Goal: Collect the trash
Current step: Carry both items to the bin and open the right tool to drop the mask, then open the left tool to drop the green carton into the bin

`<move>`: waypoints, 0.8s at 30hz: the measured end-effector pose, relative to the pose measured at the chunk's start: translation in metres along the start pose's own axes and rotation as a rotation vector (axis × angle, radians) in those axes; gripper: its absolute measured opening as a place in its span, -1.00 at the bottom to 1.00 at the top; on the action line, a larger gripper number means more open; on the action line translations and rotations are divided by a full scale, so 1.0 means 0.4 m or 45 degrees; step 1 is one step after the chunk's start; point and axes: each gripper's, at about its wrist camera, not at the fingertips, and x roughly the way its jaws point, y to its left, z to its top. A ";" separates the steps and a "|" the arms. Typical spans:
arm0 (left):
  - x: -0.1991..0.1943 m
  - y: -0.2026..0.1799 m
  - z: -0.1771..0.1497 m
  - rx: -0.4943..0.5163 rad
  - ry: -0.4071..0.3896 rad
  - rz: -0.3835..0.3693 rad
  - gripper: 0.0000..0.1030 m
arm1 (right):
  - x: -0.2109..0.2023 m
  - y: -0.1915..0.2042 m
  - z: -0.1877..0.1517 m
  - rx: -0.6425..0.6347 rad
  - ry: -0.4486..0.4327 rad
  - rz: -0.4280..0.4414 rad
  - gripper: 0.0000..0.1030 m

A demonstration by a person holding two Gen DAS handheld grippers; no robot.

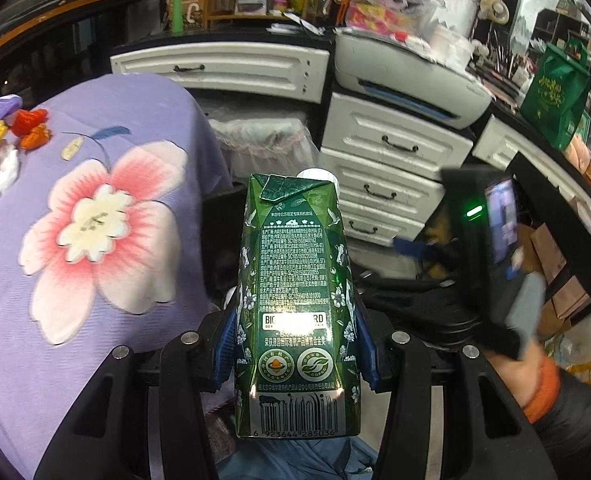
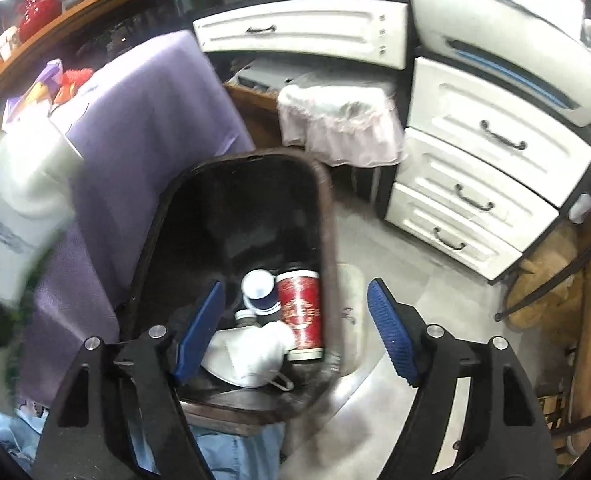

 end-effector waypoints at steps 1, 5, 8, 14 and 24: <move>0.011 -0.003 -0.001 0.008 0.009 0.001 -0.06 | -0.016 -0.016 -0.003 0.011 -0.009 -0.017 0.44; 0.078 -0.017 -0.005 0.039 0.068 0.014 -0.06 | -0.061 -0.070 -0.006 0.070 -0.037 -0.040 0.44; 0.118 -0.029 -0.006 0.067 0.104 0.026 -0.06 | -0.089 -0.097 -0.011 0.104 -0.056 -0.054 0.45; 0.175 -0.051 -0.011 0.120 0.159 0.049 -0.06 | -0.118 -0.137 -0.014 0.156 -0.077 -0.070 0.49; 0.252 -0.055 -0.020 0.139 0.217 0.114 -0.05 | -0.114 -0.157 -0.022 0.222 -0.069 -0.048 0.51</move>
